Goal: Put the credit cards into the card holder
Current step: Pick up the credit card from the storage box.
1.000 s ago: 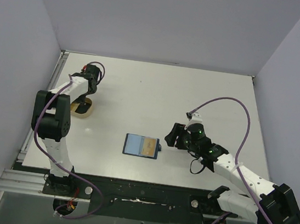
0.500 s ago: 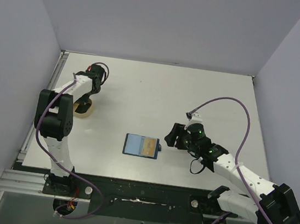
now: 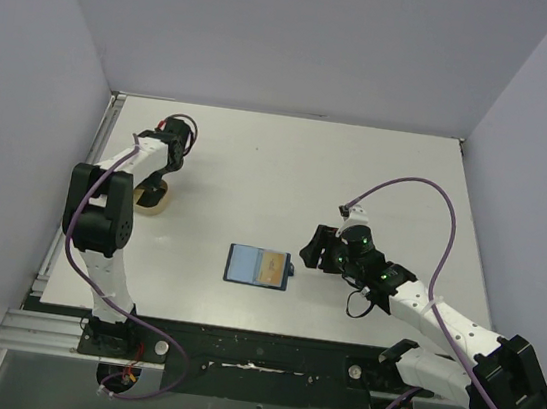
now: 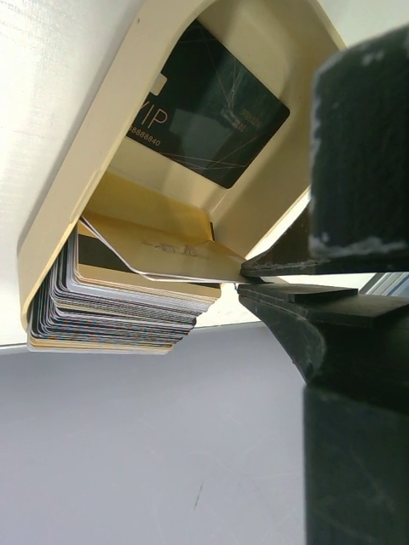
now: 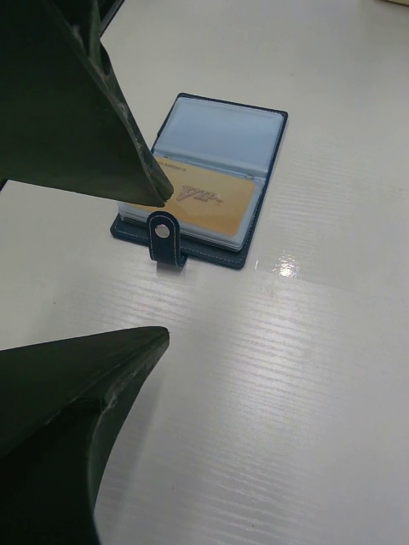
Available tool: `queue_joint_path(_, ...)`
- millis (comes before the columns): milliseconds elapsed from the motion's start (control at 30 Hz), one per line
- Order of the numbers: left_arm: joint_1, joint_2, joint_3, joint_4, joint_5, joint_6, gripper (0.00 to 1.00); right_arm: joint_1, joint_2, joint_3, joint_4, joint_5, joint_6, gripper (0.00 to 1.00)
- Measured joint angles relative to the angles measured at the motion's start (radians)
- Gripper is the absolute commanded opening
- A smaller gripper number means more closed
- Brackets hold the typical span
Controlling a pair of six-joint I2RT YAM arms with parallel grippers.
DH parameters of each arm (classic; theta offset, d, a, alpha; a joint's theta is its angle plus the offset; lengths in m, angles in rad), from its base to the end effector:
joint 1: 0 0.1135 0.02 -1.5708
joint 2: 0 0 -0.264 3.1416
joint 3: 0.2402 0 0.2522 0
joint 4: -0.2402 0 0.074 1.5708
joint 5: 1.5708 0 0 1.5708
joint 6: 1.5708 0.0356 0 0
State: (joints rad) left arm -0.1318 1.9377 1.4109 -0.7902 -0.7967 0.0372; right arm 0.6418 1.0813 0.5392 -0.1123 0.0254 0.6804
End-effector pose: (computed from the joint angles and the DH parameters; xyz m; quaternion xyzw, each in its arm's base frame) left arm 0.3815 -0.0249 0.1929 0.0283 0.9152 0.3788 0.1347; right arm 0.1797 0.1331 0.2048 0.0229 0.8965 0.2626 0.3561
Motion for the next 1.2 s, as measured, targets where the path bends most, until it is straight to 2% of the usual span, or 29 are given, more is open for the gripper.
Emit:
queue_joint_path(400, -0.006, 0.000, 0.000, -0.008, 0.009, -0.003, 0.00, 0.000, 0.001, 0.000, 0.000, -0.004, 0.000, 0.59)
queue_joint_path(700, -0.005, -0.007, 0.040, -0.087, 0.091, -0.058, 0.00, 0.000, 0.001, 0.000, 0.000, -0.010, 0.000, 0.59)
queue_joint_path(967, -0.005, -0.085, 0.044, -0.146, 0.109, -0.116, 0.00, 0.001, 0.013, 0.000, 0.000, -0.013, 0.000, 0.59)
queue_joint_path(1200, -0.004, -0.151, 0.044, -0.150, 0.182, -0.150, 0.00, 0.021, 0.033, 0.016, 0.000, -0.018, 0.001, 0.59)
